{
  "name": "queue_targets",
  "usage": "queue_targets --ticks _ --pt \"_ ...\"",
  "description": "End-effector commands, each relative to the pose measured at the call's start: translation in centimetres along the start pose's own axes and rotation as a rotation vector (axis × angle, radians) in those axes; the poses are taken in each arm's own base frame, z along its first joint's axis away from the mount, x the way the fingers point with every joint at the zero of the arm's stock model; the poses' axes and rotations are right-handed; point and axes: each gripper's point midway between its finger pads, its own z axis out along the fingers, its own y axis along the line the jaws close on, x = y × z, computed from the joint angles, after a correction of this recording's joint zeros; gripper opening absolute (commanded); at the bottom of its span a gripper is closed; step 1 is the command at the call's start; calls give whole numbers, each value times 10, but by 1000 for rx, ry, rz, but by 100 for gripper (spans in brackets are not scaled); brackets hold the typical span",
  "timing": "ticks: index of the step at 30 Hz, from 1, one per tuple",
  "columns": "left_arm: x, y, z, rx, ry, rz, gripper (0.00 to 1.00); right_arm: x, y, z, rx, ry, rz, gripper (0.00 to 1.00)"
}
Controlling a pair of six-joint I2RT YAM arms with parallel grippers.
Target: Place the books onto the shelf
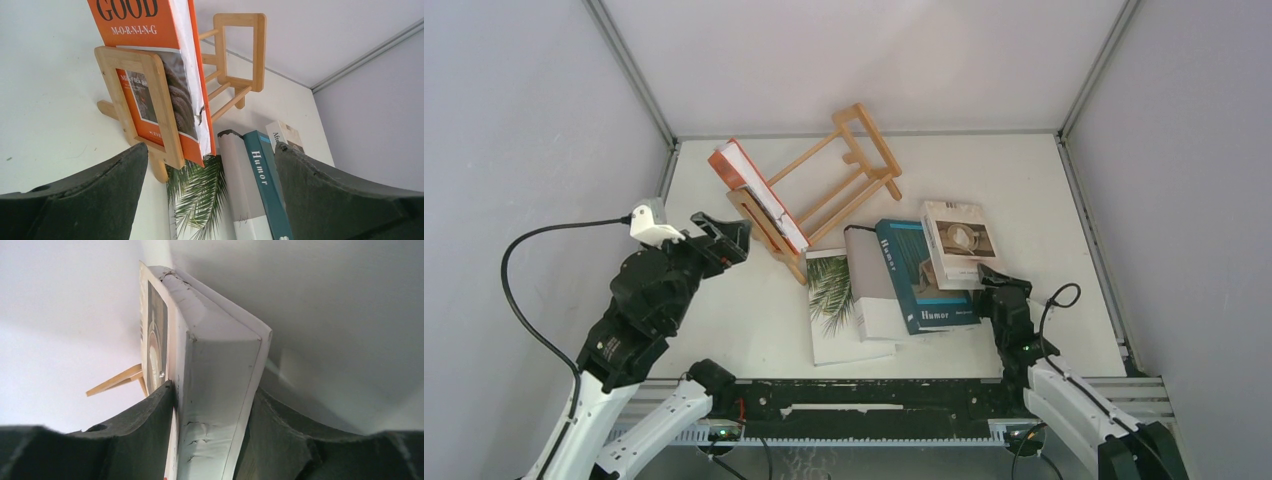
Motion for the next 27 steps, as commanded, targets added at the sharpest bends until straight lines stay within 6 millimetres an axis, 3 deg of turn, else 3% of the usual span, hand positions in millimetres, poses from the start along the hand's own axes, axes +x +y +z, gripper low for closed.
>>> queue_targets --ticks 1,9,27 --pt "-10 -5 3 7 -28 30 100 -5 -10 -1 7 -12 -40 55" --pt "-13 -4 -1 -5 -35 -5 100 -11 15 -14 -16 -27 -95 41" --pt "-33 -9 -25 4 -37 -39 100 -2 104 -48 -178 30 -218 31"
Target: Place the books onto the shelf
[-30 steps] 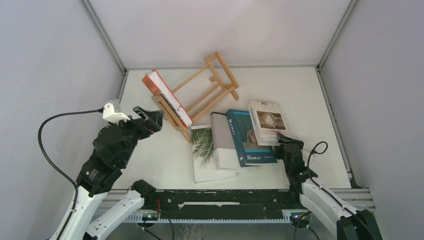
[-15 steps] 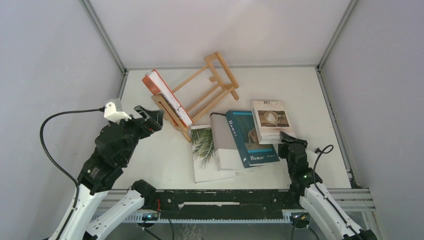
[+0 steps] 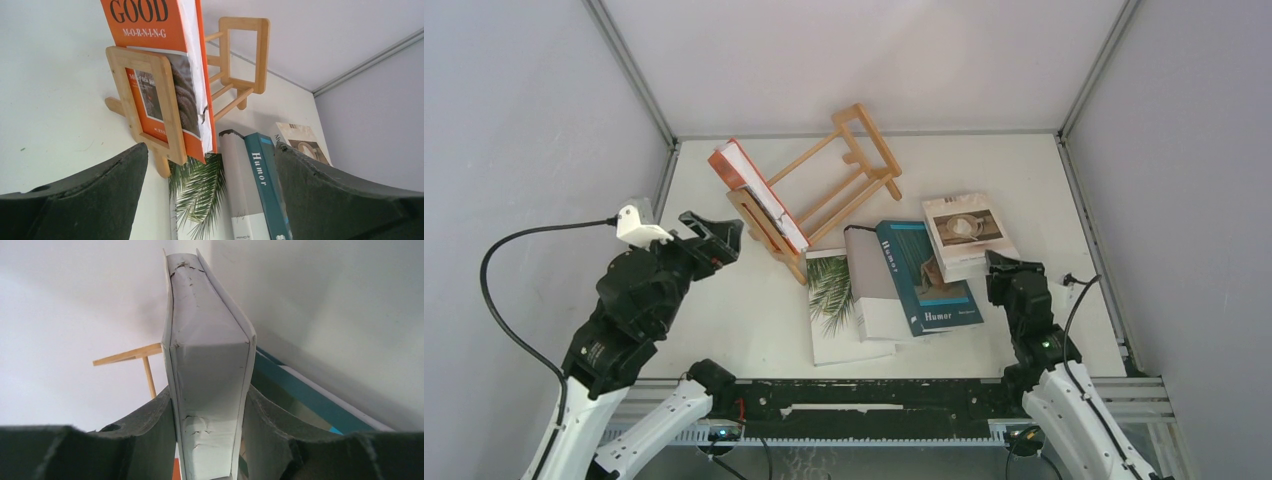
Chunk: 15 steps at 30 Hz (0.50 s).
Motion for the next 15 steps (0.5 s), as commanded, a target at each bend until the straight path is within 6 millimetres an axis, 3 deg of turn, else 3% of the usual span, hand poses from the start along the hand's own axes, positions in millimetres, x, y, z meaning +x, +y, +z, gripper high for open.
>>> queue_targets --ticks 1,6,15 --pt "-23 -12 -15 46 -46 -36 100 -1 50 -14 -119 17 -55 31" --pt "-21 -12 -16 54 -42 -54 100 -1 76 -26 -172 33 -111 25" --pt "-24 -19 -25 106 -51 -91 100 6 122 -51 -276 107 -99 25"
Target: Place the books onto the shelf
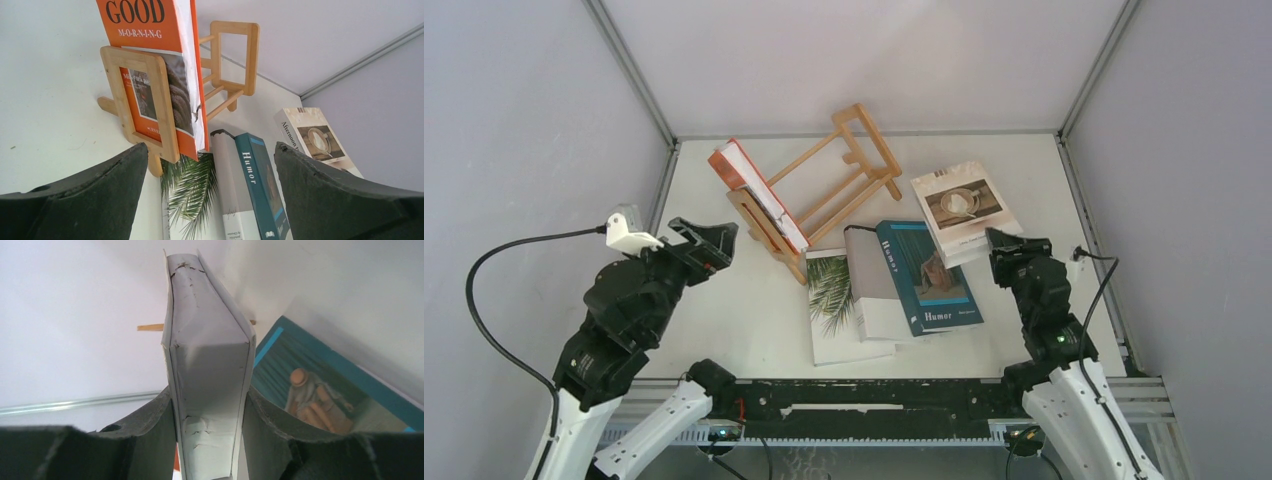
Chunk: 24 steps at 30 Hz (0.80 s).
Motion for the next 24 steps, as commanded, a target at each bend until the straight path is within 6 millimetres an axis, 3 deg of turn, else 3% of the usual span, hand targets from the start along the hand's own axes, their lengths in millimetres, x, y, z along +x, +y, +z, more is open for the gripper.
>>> queue_targets --ticks 1,13,24 --pt "-16 -19 -12 84 -29 -51 100 2 55 -15 -148 56 37 25" --pt "-21 -58 -13 226 20 -101 100 50 137 -40 -328 280 117 24" --pt "-27 -87 -1 299 34 -176 100 99 184 -60 -418 474 184 24"
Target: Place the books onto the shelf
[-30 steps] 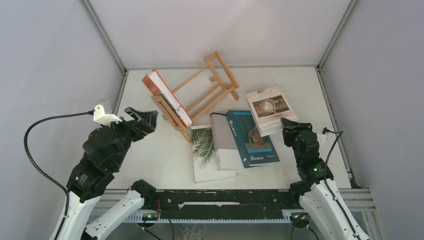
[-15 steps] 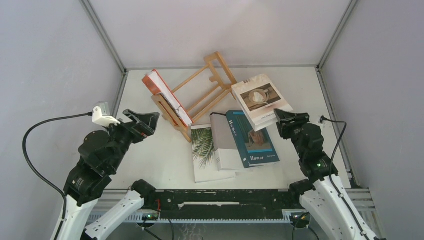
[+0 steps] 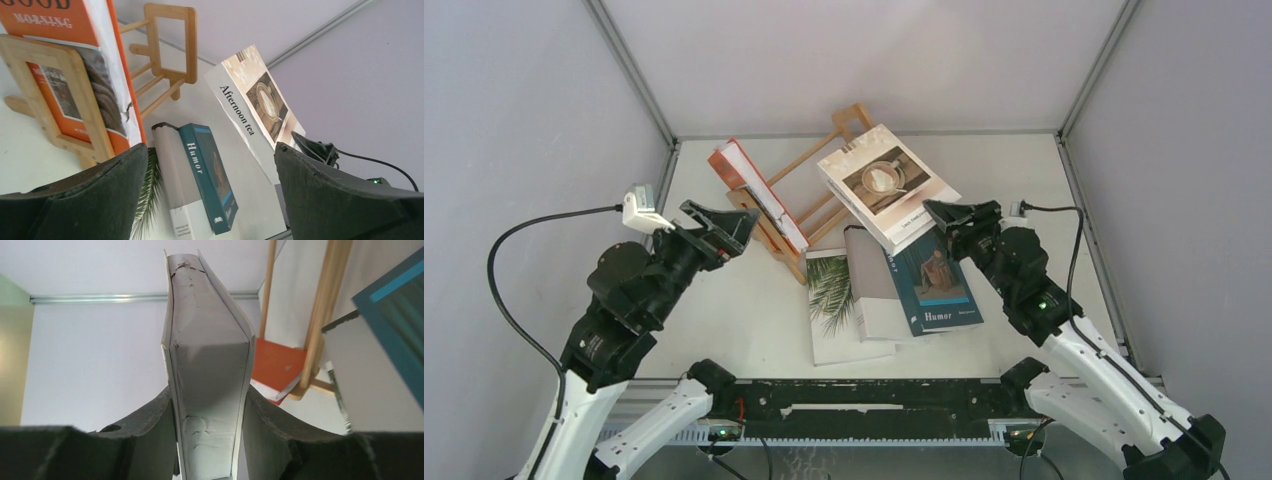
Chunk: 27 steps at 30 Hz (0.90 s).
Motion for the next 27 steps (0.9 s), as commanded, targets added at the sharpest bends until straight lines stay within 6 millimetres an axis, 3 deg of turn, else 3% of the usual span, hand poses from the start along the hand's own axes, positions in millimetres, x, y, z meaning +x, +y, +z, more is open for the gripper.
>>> queue_targets --ticks 1,10,18,27 --pt "-23 -37 0 116 -46 -55 100 17 68 -7 -194 77 78 24" --pt "-33 -52 10 133 -55 -68 100 52 85 -5 -232 246 115 24" --pt "-27 -58 21 153 -3 -95 100 68 91 -3 -254 328 139 24" --pt "-21 -50 38 170 49 -159 100 81 102 -3 -281 391 153 24"
